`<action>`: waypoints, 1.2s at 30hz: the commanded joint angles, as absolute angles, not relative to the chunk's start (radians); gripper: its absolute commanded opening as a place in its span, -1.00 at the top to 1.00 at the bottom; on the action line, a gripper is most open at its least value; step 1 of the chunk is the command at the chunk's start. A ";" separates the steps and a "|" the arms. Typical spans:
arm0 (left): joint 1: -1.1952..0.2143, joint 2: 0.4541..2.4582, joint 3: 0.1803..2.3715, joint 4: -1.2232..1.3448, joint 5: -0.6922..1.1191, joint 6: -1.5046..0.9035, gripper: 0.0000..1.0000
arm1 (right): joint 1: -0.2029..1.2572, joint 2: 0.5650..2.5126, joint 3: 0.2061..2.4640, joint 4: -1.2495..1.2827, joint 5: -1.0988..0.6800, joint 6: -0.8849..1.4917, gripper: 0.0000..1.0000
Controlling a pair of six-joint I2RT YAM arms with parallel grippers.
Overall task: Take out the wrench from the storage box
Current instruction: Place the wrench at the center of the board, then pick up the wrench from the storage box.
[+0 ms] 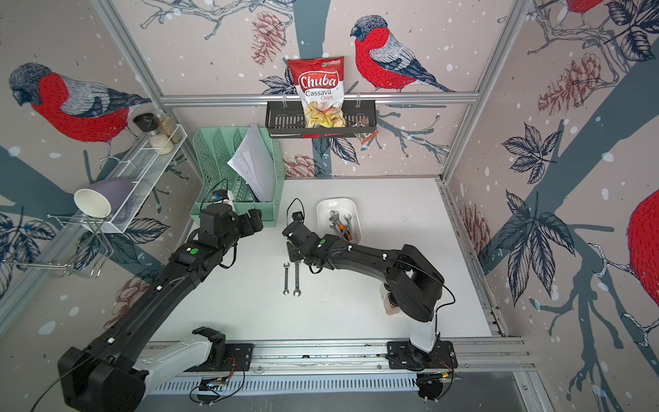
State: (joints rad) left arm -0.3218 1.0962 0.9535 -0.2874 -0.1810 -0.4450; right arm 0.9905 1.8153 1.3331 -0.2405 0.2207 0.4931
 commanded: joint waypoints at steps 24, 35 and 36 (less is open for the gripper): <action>-0.314 1.349 1.085 -0.183 -0.058 -0.434 -0.85 | 0.578 1.984 1.424 -0.429 0.146 0.558 0.15; -0.301 1.347 1.077 -0.185 -0.037 -0.430 -0.86 | 0.590 2.038 1.452 -0.431 0.187 0.546 0.19; -0.301 1.347 1.079 -0.187 -0.037 -0.431 -0.86 | 0.589 2.045 1.456 -0.431 0.186 0.545 0.19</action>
State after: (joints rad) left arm -0.3046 1.3472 1.0771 -0.2142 -0.0525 -0.4442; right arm 0.5854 2.0354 1.4441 -0.4278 0.1600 0.5533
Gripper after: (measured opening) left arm 0.931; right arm 0.406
